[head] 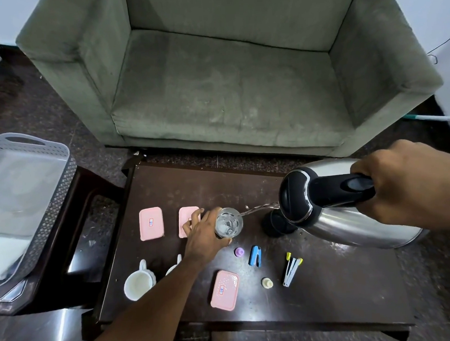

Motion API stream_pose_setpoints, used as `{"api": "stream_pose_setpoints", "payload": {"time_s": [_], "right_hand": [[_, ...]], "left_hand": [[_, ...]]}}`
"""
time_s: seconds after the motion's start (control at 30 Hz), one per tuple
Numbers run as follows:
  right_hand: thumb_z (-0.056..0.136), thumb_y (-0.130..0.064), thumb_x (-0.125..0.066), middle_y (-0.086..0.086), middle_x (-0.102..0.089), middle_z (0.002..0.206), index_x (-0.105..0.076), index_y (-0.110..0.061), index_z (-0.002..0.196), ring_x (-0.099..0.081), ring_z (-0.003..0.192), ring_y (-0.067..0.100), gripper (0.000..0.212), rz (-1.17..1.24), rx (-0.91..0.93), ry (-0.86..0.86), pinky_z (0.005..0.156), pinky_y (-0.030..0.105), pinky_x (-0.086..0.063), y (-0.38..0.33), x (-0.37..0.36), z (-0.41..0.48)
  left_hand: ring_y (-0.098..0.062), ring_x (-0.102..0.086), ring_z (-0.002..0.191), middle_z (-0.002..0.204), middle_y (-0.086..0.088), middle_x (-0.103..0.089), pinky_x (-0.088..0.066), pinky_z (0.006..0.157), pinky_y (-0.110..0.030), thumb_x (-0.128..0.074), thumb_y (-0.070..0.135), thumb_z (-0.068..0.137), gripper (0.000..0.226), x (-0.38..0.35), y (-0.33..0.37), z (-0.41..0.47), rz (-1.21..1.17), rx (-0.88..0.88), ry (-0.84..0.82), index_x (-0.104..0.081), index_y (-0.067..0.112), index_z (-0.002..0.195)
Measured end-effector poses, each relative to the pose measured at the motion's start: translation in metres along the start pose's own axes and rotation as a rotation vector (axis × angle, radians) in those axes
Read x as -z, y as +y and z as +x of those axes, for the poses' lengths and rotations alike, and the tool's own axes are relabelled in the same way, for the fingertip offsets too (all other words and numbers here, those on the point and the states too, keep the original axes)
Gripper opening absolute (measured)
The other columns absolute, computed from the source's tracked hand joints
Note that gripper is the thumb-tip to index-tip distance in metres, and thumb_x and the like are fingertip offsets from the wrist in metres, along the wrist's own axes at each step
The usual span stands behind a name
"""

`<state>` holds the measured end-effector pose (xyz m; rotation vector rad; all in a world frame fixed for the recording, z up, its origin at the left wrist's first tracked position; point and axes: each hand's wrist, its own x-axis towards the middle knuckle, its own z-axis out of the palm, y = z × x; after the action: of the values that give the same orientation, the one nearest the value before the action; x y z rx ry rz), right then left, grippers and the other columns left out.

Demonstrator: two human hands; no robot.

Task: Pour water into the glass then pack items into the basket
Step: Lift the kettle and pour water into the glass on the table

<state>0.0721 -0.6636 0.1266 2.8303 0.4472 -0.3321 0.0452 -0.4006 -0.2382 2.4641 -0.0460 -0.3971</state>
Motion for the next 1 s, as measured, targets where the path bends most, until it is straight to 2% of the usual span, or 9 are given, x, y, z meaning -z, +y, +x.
{"api": "stream_pose_setpoints", "payload": {"time_s": [0.17, 0.37, 0.87, 1.0], "right_hand": [[0.055, -0.047, -0.041, -0.005, -0.039, 0.037, -0.046, -0.023, 0.055, -0.045, 0.032, 0.023, 0.024, -0.019, -0.007, -0.014, 0.032, 0.026, -0.041, 0.0058, 0.0045, -0.0027], [0.053, -0.048, -0.044, -0.009, -0.034, 0.036, -0.047, -0.025, 0.055, -0.04, 0.028, 0.018, 0.023, -0.028, -0.043, -0.059, 0.029, 0.02, -0.036, 0.008, 0.0034, -0.0043], [0.054, -0.048, -0.041, -0.007, -0.038, 0.039, -0.037, -0.027, 0.053, -0.042, 0.032, 0.023, 0.022, -0.017, -0.005, 0.017, 0.034, 0.023, -0.038, 0.0073, 0.0002, -0.0018], [0.053, -0.049, -0.039, -0.007, -0.042, 0.04, -0.041, -0.025, 0.054, -0.045, 0.034, 0.025, 0.024, -0.018, 0.009, 0.036, 0.035, 0.026, -0.042, 0.0074, -0.0025, -0.0017]], "left_hand": [[-0.025, -0.027, 0.146, 0.147, 0.009, -0.054, -0.026, 0.112, -0.053, -0.083, 0.046, 0.074, 0.082, 0.0003, 0.0023, -0.0007, -0.005, 0.009, -0.002, -0.042, 0.034, 0.144], [-0.024, -0.029, 0.144, 0.144, 0.01, -0.055, -0.027, 0.109, -0.052, -0.084, 0.046, 0.072, 0.082, 0.0001, 0.0024, -0.0008, 0.011, 0.007, 0.004, -0.043, 0.034, 0.142], [-0.023, -0.028, 0.142, 0.142, 0.01, -0.056, -0.028, 0.108, -0.05, -0.084, 0.048, 0.071, 0.082, 0.0016, 0.0039, -0.0013, 0.026, 0.016, 0.008, -0.043, 0.034, 0.14], [-0.024, -0.029, 0.142, 0.142, 0.01, -0.056, -0.029, 0.109, -0.051, -0.083, 0.046, 0.072, 0.081, 0.0028, 0.005, -0.0024, 0.025, 0.014, 0.012, -0.044, 0.033, 0.141]]}}
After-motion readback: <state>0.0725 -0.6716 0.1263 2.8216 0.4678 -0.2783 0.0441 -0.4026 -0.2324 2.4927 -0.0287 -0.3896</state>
